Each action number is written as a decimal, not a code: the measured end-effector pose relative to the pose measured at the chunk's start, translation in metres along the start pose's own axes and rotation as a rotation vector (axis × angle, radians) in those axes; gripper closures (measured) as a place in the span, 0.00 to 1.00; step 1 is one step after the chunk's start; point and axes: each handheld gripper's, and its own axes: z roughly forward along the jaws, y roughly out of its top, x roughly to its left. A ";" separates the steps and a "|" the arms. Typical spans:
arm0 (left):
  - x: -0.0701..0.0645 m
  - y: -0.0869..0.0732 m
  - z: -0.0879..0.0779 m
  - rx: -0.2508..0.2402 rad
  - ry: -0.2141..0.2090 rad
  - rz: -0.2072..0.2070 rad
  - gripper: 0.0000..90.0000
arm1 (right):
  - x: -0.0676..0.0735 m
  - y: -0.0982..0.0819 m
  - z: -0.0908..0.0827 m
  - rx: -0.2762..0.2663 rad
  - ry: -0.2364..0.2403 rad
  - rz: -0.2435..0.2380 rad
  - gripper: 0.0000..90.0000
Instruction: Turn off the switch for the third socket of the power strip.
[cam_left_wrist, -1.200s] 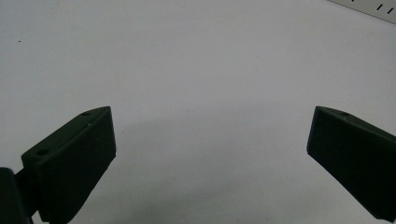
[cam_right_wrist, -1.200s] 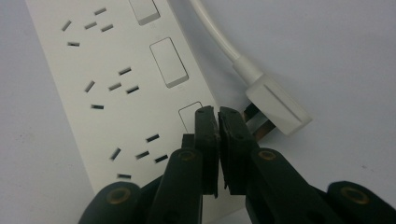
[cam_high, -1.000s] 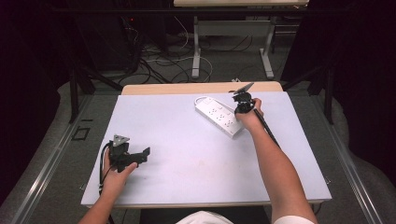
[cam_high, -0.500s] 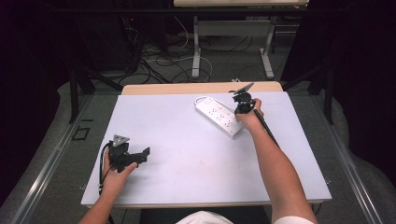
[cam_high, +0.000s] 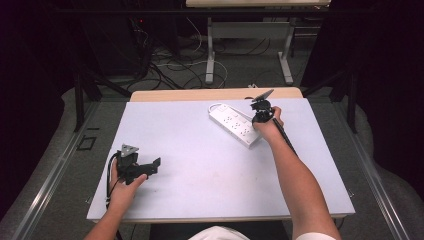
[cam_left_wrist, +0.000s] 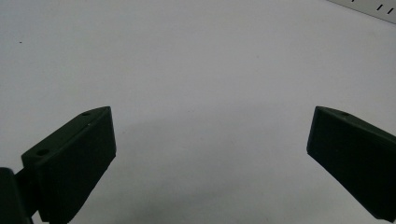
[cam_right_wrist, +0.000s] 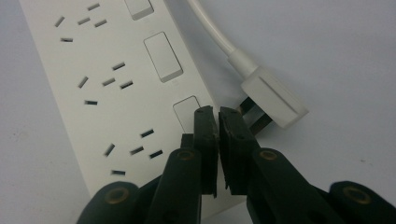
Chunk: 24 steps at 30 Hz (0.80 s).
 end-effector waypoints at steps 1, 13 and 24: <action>0.000 0.000 0.000 -0.003 0.001 -0.002 0.01 | 0.000 -0.001 0.000 -0.014 0.010 0.008 0.94; 0.000 0.001 0.004 0.000 0.002 -0.003 0.01 | 0.007 0.002 -0.007 -0.031 0.019 -0.016 0.88; 0.002 0.000 0.004 0.002 0.004 -0.008 0.02 | 0.013 0.002 -0.011 -0.095 0.031 -0.080 0.73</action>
